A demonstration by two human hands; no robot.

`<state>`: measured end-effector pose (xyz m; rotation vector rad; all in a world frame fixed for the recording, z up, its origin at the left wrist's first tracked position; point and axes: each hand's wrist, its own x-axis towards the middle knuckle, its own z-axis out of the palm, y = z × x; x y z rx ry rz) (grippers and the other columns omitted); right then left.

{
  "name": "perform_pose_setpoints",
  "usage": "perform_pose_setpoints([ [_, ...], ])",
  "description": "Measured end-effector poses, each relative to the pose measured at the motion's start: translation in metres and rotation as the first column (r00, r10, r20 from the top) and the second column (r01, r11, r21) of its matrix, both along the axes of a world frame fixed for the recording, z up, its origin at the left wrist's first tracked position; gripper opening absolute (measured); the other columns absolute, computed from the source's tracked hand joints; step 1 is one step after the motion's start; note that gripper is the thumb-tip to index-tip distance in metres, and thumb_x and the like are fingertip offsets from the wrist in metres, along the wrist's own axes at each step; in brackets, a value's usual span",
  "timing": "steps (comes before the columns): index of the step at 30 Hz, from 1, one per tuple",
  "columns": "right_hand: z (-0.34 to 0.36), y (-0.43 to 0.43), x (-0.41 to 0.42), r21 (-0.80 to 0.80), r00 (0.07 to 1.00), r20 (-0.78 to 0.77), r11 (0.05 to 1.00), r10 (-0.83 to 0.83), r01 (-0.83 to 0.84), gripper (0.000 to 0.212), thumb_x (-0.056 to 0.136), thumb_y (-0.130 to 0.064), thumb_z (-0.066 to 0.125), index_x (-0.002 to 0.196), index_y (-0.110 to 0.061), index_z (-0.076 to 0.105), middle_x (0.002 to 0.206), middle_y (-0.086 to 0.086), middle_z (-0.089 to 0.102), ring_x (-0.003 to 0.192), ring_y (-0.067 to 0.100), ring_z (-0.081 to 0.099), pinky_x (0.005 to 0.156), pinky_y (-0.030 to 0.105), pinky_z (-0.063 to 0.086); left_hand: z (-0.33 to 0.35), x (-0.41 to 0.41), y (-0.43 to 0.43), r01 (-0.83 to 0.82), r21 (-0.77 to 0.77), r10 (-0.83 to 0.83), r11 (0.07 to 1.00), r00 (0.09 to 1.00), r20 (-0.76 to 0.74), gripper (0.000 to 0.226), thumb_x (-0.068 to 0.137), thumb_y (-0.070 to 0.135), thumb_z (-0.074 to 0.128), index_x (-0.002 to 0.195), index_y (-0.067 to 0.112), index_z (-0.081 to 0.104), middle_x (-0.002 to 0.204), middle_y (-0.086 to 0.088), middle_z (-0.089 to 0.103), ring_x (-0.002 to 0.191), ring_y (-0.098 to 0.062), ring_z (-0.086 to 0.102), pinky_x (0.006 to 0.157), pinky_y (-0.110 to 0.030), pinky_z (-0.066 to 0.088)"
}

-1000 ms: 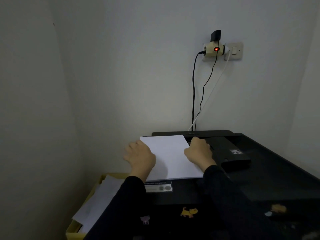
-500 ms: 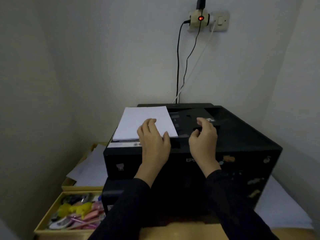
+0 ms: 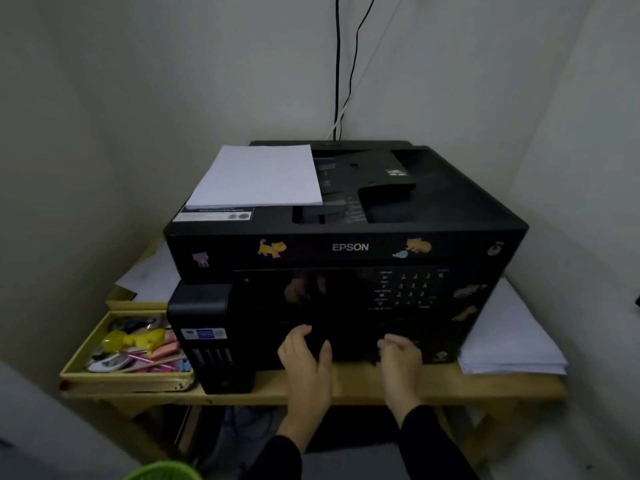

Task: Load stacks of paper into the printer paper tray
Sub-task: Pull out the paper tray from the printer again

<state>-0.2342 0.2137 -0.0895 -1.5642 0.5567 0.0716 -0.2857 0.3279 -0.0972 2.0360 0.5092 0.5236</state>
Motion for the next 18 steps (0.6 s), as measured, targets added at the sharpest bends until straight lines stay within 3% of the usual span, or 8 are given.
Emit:
perform_pose_setpoints([
  [2, -0.017, 0.001, 0.004, 0.301, 0.974, -0.214, 0.954, 0.074, -0.006, 0.039, 0.093, -0.02, 0.056, 0.127, -0.002, 0.054, 0.126, 0.015, 0.06, 0.109, 0.028, 0.057, 0.095, 0.038, 0.045, -0.017, 0.006, 0.006, -0.139, -0.38, 0.058, 0.915, 0.975, -0.216, 0.034, 0.095, 0.032, 0.05, 0.121, 0.01, 0.051, 0.131, -0.007, 0.052, 0.115, -0.021, 0.046, 0.099, -0.029, 0.036],
  [3, -0.023, 0.001, 0.005, 0.413, 0.957, -0.265, 0.911, 0.115, 0.004, 0.046, 0.094, -0.026, 0.055, 0.133, -0.002, 0.048, 0.132, 0.017, 0.055, 0.118, 0.031, 0.054, 0.1, 0.041, 0.042, -0.022, 0.009, 0.009, -0.213, -0.55, 0.047, 0.808, 0.953, -0.299, 0.039, 0.095, 0.038, 0.049, 0.122, 0.009, 0.051, 0.131, -0.011, 0.054, 0.112, -0.024, 0.05, 0.1, -0.033, 0.039],
  [5, -0.034, 0.004, 0.009, 0.54, 0.941, -0.313, 0.839, 0.125, 0.068, 0.058, 0.094, -0.032, 0.055, 0.14, 0.0, 0.039, 0.14, 0.022, 0.046, 0.129, 0.033, 0.046, 0.104, 0.042, 0.039, -0.032, 0.018, 0.017, -0.287, -0.768, -0.056, 0.573, 0.921, -0.386, 0.058, 0.094, 0.047, 0.045, 0.135, 0.006, 0.045, 0.14, -0.017, 0.048, 0.122, -0.032, 0.05, 0.106, -0.041, 0.039],
  [8, -0.046, 0.01, 0.016, 0.646, 0.936, -0.346, 0.738, 0.056, 0.195, 0.067, 0.09, -0.032, 0.059, 0.142, 0.002, 0.033, 0.145, 0.025, 0.039, 0.133, 0.033, 0.042, 0.107, 0.04, 0.038, -0.039, 0.028, 0.028, -0.302, -0.878, -0.094, 0.372, 0.928, -0.359, 0.068, 0.091, 0.051, 0.045, 0.136, 0.0, 0.044, 0.144, -0.022, 0.043, 0.131, -0.036, 0.045, 0.113, -0.043, 0.036],
  [10, -0.049, 0.014, 0.02, 0.679, 0.937, -0.348, 0.693, 0.014, 0.241, 0.067, 0.09, -0.032, 0.059, 0.14, 0.005, 0.034, 0.15, 0.029, 0.03, 0.139, 0.036, 0.035, 0.111, 0.04, 0.036, -0.04, 0.031, 0.032, -0.267, -0.921, -0.062, 0.282, 0.953, -0.296, 0.066, 0.084, 0.054, 0.049, 0.125, 0.002, 0.053, 0.128, -0.019, 0.055, 0.118, -0.03, 0.054, 0.113, -0.041, 0.036],
  [13, -0.058, 0.019, 0.022, 0.717, 0.946, -0.321, 0.643, -0.039, 0.27, 0.068, 0.09, -0.032, 0.059, 0.14, 0.008, 0.035, 0.155, 0.026, 0.016, 0.144, 0.035, 0.021, 0.115, 0.041, 0.032, -0.045, 0.038, 0.035, -0.273, -0.943, -0.033, 0.191, 0.958, -0.284, 0.07, 0.088, 0.051, 0.049, 0.137, 0.002, 0.043, 0.137, -0.017, 0.046, 0.124, -0.027, 0.051, 0.106, -0.034, 0.042],
  [16, -0.068, 0.023, 0.026, 0.727, 0.942, -0.326, 0.617, -0.075, 0.301, 0.063, 0.087, -0.035, 0.062, 0.135, 0.003, 0.046, 0.147, 0.02, 0.041, 0.137, 0.03, 0.04, 0.096, 0.033, 0.047, -0.049, 0.043, 0.032, -0.261, -0.96, 0.004, 0.104, 0.965, -0.262, 0.063, 0.089, 0.051, 0.049, 0.128, 0.002, 0.05, 0.12, -0.015, 0.055, 0.095, -0.021, 0.058, 0.098, -0.031, 0.045],
  [18, -0.069, 0.024, 0.027, 0.725, 0.937, -0.342, 0.613, -0.076, 0.315, 0.061, 0.086, -0.037, 0.062, 0.132, 0.0, 0.049, 0.123, 0.012, 0.058, 0.116, 0.023, 0.054, 0.081, 0.028, 0.05, -0.051, 0.045, 0.029, -0.244, -0.968, 0.025, 0.056, 0.97, -0.242, 0.056, 0.089, 0.051, 0.05, 0.121, 0.005, 0.053, 0.114, -0.014, 0.06, 0.09, -0.019, 0.059, 0.094, -0.03, 0.047],
])
